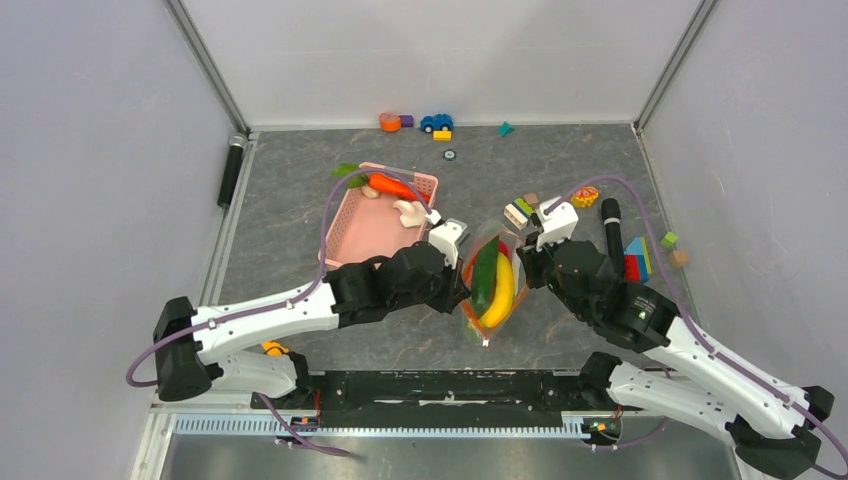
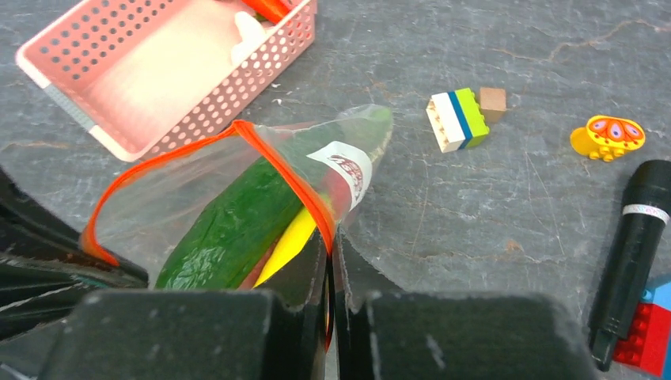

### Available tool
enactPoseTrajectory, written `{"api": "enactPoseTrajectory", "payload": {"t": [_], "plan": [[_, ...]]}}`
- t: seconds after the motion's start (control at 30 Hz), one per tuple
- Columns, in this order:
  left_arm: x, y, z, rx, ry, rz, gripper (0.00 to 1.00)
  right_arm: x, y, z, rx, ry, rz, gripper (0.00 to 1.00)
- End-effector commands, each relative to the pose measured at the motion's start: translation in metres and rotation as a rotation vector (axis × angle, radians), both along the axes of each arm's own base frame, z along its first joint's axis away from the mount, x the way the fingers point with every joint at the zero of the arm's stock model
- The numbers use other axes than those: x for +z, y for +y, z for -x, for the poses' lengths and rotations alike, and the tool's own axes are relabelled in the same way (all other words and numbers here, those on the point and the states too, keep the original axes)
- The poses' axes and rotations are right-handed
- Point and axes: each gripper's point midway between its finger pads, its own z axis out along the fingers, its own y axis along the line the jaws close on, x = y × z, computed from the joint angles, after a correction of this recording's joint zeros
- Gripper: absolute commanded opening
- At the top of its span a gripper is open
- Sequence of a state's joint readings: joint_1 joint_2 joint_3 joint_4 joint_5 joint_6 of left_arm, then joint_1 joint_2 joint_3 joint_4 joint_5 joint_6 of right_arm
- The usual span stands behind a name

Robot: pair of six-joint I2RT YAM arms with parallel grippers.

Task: Place the food in the zip-top bag and seal the zipper
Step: Adjust the zipper food storage bag at the center of the board.

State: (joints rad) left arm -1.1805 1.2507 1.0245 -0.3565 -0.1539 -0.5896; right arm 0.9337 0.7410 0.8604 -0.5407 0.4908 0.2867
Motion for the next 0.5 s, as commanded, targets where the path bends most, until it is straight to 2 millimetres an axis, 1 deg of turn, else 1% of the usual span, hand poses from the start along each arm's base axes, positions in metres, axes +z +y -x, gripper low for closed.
{"api": "enactPoseTrajectory", "payload": {"t": [0.0, 0.13, 0.33, 0.4, 0.43, 0.47], "plan": [[0.038, -0.005, -0.009, -0.009, -0.104, 0.066, 0.02, 0.023, 0.012, 0.004, 0.075, -0.018, -0.027, 0.07], [0.028, 0.002, -0.013, 0.025, -0.096, 0.011, 0.04, 0.01, 0.019, 0.008, 0.115, 0.043, 0.02, 0.07], [0.007, 0.025, -0.022, 0.103, -0.081, -0.11, 0.03, -0.011, 0.019, 0.009, 0.11, 0.134, 0.113, 0.07], [0.007, 0.033, -0.025, 0.123, -0.089, -0.132, 0.03, -0.015, 0.018, 0.008, 0.101, 0.151, 0.14, 0.07], [0.013, 0.035, -0.027, 0.132, -0.097, -0.13, 0.02, -0.014, 0.018, 0.008, 0.101, 0.159, 0.148, 0.07], [0.022, 0.038, -0.031, 0.142, -0.106, -0.122, 0.02, -0.01, 0.019, 0.008, 0.107, 0.161, 0.154, 0.07]]}}
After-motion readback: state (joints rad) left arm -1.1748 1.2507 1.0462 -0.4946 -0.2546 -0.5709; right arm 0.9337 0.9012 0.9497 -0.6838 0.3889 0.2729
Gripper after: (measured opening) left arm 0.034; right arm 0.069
